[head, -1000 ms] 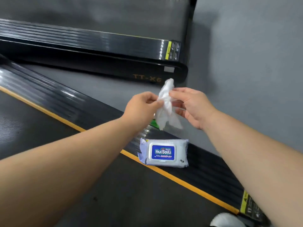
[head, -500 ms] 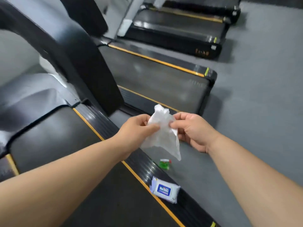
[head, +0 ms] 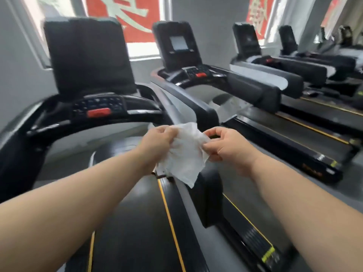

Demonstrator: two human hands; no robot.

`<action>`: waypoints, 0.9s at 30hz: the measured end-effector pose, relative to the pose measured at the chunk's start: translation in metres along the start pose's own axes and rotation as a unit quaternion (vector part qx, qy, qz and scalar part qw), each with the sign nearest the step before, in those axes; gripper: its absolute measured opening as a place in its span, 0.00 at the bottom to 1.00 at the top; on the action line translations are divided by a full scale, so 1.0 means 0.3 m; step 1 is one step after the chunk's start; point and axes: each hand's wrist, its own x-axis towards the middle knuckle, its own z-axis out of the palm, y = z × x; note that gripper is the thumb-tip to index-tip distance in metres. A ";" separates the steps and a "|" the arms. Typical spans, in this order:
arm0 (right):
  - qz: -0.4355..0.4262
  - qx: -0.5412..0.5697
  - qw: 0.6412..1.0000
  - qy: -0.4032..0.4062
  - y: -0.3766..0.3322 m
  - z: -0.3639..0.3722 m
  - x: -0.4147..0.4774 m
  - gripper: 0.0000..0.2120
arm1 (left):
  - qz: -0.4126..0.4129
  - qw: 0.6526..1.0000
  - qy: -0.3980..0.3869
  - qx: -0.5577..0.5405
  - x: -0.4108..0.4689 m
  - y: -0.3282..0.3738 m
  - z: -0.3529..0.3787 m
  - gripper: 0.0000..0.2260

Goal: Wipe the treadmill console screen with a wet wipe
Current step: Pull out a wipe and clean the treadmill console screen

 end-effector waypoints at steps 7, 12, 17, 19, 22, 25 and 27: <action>0.008 0.081 0.992 -0.095 -0.231 0.349 0.399 0.11 | 0.037 0.994 0.071 -0.068 0.257 0.138 -0.493 0.04; 0.018 0.108 0.980 -0.165 -0.341 0.640 0.739 0.11 | 0.059 0.996 0.068 -0.020 0.494 0.197 -0.813 0.07; 0.016 0.170 0.974 -0.149 -0.386 0.804 1.049 0.12 | 0.040 0.989 0.138 -0.043 0.755 0.197 -1.034 0.22; 0.007 0.199 0.967 -0.157 -0.391 0.826 1.177 0.12 | 0.027 0.986 0.157 -0.047 0.869 0.179 -1.075 0.25; 0.020 0.235 0.951 -0.203 -0.401 0.821 1.385 0.07 | 0.072 0.987 0.146 -0.014 1.028 0.153 -1.094 0.19; 0.022 0.224 0.918 -0.326 -0.406 0.820 1.581 0.15 | 0.129 0.981 0.144 0.004 1.163 0.170 -1.114 0.11; 0.036 0.201 0.920 -0.335 -0.408 0.834 1.708 0.20 | 0.138 0.980 0.145 0.008 1.249 0.197 -1.152 0.11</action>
